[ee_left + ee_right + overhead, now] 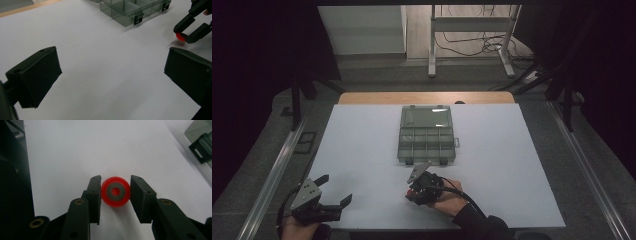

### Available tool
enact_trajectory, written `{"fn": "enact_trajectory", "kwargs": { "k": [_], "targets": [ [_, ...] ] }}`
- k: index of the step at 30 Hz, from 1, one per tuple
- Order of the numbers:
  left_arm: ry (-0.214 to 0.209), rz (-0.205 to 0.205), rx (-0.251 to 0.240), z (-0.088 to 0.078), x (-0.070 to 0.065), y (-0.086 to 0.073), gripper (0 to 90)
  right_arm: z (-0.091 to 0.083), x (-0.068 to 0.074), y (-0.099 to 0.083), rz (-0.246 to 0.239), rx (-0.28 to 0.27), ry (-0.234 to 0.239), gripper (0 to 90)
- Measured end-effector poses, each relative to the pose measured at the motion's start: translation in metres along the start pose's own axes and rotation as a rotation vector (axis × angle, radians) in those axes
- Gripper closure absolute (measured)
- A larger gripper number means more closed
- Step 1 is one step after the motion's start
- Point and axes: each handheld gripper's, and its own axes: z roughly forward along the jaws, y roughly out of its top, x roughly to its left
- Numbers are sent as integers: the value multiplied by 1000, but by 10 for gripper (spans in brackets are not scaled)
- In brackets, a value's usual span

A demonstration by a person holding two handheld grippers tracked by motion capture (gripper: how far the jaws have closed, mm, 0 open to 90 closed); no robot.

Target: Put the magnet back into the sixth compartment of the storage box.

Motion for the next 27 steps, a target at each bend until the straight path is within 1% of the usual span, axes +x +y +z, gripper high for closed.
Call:
{"fn": "enact_trajectory", "kwargs": {
  "k": [6,13,19,20,25,26,27],
  "targets": [
    [-4,-6,-2,0,1,0,11,-6,-4,-1,21,-13,-7,625],
    [-4,-6,-1,0,1,0,11,-10,-7,-1,30,-17,-1,625],
    [-5,-10,-4,0,1,0,11,-13,-10,-1,32,-24,-9,625],
    [-6,-10,-4,0,1,0,11,-15,-11,-1,44,-27,-13,625],
    [-6,-9,-4,0,1,0,11,-17,-14,-1,43,-32,-21,625],
    [-6,-9,-4,0,1,0,11,-18,-15,-1,53,-32,-24,625],
    [-6,-9,-4,0,1,0,11,-18,-15,-1,53,-32,-24,625]
  ]
}}
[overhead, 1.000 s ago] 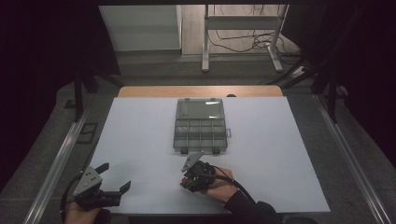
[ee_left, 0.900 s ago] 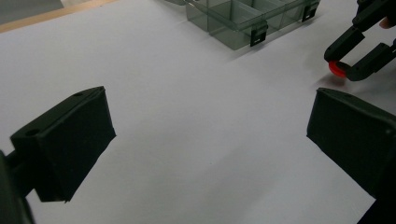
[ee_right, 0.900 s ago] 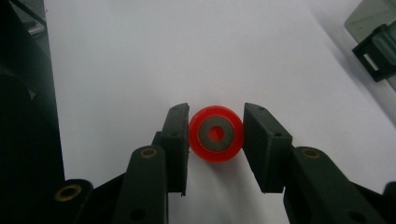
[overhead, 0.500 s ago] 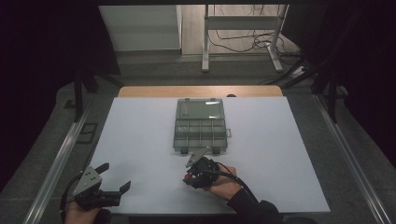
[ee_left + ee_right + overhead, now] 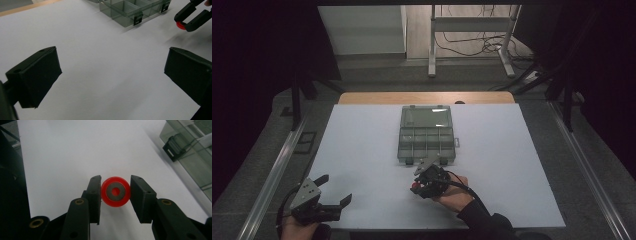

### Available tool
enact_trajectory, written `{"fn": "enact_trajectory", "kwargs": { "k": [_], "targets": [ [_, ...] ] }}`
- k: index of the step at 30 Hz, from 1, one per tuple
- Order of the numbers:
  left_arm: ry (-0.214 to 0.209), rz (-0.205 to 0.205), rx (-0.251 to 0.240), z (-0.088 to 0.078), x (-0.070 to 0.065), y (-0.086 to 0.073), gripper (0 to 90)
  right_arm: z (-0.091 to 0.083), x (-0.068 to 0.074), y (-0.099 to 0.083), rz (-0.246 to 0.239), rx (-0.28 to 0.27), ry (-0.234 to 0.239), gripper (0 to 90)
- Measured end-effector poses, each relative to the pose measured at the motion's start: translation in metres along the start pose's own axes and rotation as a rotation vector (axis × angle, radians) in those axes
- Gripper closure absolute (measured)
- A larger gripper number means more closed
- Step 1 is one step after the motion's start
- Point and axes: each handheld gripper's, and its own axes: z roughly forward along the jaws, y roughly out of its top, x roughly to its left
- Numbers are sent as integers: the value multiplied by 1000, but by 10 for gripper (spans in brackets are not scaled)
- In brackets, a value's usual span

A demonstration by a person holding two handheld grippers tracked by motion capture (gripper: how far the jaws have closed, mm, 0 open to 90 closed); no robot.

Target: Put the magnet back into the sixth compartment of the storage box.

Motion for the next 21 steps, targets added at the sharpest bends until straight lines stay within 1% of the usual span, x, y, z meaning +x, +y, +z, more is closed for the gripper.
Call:
{"fn": "enact_trajectory", "kwargs": {
  "k": [3,5,9,21],
  "targets": [
    [0,2,1,0,0,0,11,-2,-3,0,1,-4,-6,625],
    [0,6,4,0,0,0,11,-4,-5,1,12,-8,-12,625],
    [0,5,4,0,0,0,11,-6,-7,1,9,-11,-16,625],
    [3,9,7,0,-1,0,11,-9,-13,3,23,-11,-36,625]
  ]
}}
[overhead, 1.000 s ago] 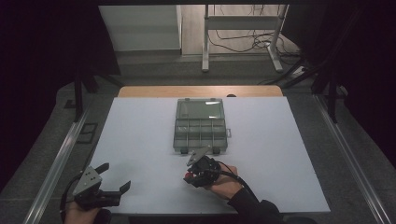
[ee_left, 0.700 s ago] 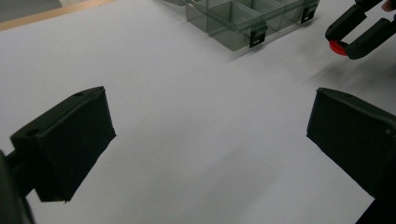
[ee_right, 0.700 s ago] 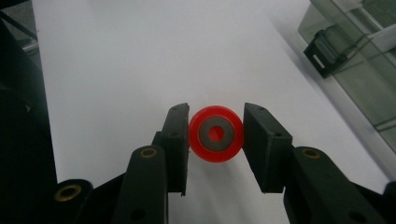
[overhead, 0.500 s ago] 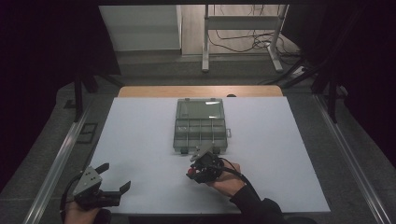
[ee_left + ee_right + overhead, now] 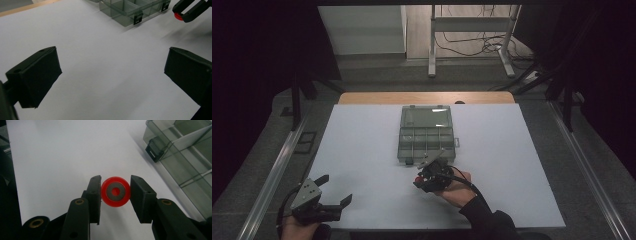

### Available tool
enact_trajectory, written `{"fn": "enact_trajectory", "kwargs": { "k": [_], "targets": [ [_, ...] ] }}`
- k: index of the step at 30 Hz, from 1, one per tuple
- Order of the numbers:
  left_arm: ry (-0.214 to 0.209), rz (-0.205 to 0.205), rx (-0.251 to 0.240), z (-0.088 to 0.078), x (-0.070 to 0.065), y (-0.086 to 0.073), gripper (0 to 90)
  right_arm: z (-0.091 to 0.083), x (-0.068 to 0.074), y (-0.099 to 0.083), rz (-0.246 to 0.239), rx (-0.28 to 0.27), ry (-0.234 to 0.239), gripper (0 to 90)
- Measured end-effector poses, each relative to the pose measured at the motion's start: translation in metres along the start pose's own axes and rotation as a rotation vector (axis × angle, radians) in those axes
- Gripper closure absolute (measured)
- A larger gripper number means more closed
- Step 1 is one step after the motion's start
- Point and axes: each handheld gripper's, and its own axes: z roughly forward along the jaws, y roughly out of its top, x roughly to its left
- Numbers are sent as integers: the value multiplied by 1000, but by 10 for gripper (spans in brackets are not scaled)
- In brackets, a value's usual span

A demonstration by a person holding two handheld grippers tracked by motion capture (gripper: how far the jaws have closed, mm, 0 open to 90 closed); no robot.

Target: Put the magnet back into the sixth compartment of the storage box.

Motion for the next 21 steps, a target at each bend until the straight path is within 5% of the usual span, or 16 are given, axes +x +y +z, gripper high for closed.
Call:
{"fn": "enact_trajectory", "kwargs": {
  "k": [21],
  "targets": [
    [1,4,4,0,-1,0,11,-2,-18,6,32,-16,-25,624]
  ]
}}
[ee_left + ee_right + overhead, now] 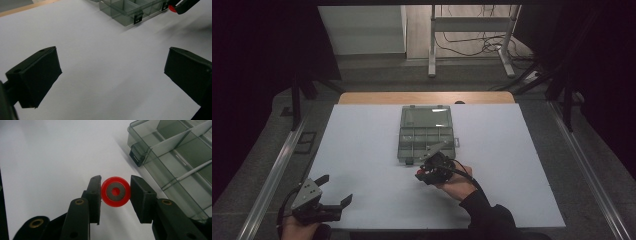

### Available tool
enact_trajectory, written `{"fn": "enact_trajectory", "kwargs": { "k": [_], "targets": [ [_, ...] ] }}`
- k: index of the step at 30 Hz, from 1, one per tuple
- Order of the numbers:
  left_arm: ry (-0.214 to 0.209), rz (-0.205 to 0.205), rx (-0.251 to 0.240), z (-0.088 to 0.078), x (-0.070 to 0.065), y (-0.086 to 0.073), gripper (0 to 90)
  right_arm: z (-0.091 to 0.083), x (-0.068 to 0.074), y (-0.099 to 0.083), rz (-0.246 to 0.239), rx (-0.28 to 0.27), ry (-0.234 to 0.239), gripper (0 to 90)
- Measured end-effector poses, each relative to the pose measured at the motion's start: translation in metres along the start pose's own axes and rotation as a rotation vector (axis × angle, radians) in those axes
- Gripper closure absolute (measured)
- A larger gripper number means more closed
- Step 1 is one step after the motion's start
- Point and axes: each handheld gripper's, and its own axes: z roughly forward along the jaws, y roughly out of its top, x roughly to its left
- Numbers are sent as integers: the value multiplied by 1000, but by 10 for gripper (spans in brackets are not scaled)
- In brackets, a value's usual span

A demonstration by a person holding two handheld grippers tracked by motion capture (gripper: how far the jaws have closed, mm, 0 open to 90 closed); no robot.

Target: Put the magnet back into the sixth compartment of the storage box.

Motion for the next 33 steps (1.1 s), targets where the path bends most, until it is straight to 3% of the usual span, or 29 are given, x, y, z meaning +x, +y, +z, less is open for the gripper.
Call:
{"fn": "enact_trajectory", "kwargs": {
  "k": [33],
  "targets": [
    [-1,0,-1,0,0,0,11,6,-30,15,64,-10,-19,623]
  ]
}}
